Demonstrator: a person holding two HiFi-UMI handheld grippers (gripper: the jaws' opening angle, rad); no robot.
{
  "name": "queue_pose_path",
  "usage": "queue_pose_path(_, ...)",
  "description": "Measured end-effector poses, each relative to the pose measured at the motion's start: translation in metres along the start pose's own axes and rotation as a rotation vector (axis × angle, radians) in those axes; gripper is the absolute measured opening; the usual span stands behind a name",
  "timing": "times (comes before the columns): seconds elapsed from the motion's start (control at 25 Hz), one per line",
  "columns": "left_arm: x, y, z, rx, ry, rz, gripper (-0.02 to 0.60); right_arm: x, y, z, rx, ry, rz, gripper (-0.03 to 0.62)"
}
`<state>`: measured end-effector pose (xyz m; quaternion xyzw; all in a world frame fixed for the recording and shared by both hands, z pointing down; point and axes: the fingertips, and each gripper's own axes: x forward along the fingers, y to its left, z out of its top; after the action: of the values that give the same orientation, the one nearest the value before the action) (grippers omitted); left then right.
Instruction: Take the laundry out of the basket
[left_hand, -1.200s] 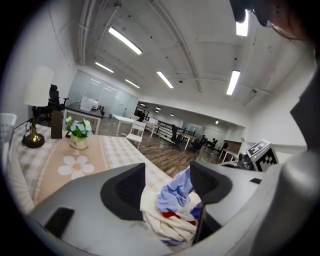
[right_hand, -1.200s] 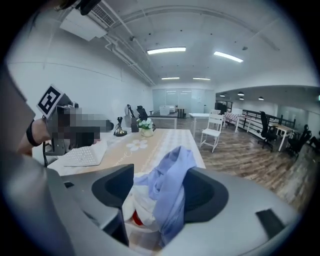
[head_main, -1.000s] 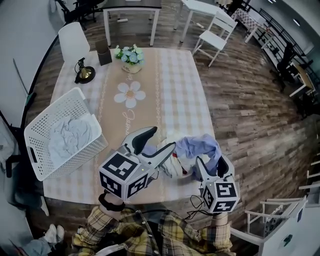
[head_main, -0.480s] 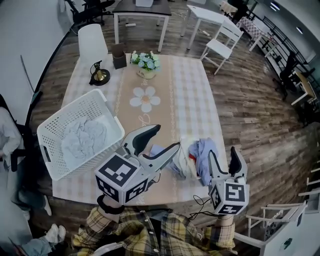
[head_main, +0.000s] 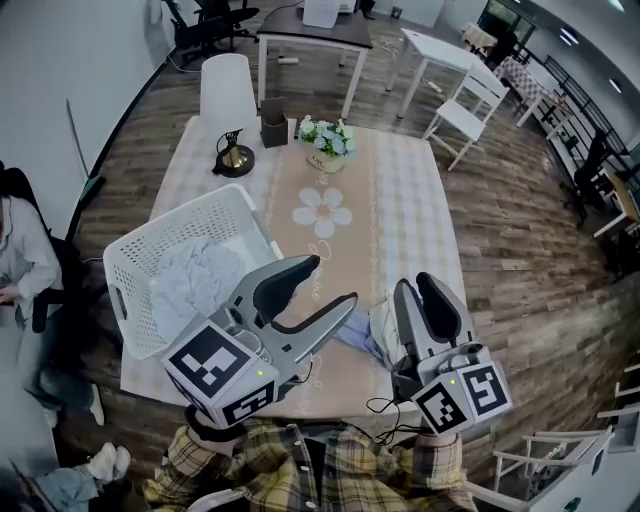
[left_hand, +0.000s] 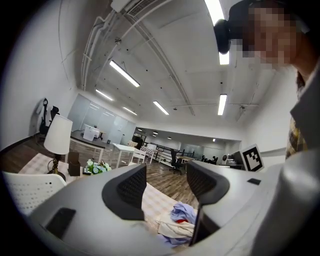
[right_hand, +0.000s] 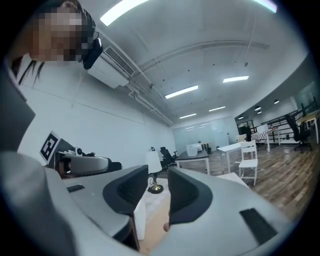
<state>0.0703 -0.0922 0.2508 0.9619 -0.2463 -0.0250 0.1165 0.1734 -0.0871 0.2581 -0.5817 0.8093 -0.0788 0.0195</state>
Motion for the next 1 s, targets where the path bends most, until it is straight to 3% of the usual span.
queue_pose_path(0.24, -0.036, 0.011, 0.020, 0.057, -0.041, 0.053, 0.110, 0.029, 0.057, 0.016, 0.004, -0.042, 0.151, 0.012)
queue_pose_path(0.4, -0.054, 0.017, 0.027, 0.072, -0.050, 0.089, 0.016, 0.043, 0.090, 0.021, 0.006, -0.038, 0.249, 0.012)
queue_pose_path(0.64, -0.070, 0.029, 0.031, 0.079, -0.059, 0.122, 0.011, 0.056, 0.115, 0.015, -0.005, -0.005, 0.312, 0.011)
queue_pose_path(1.0, -0.060, 0.028, 0.032, 0.088, -0.055, 0.108, 0.011, 0.056, 0.110, 0.011, -0.016, 0.032, 0.312, 0.011)
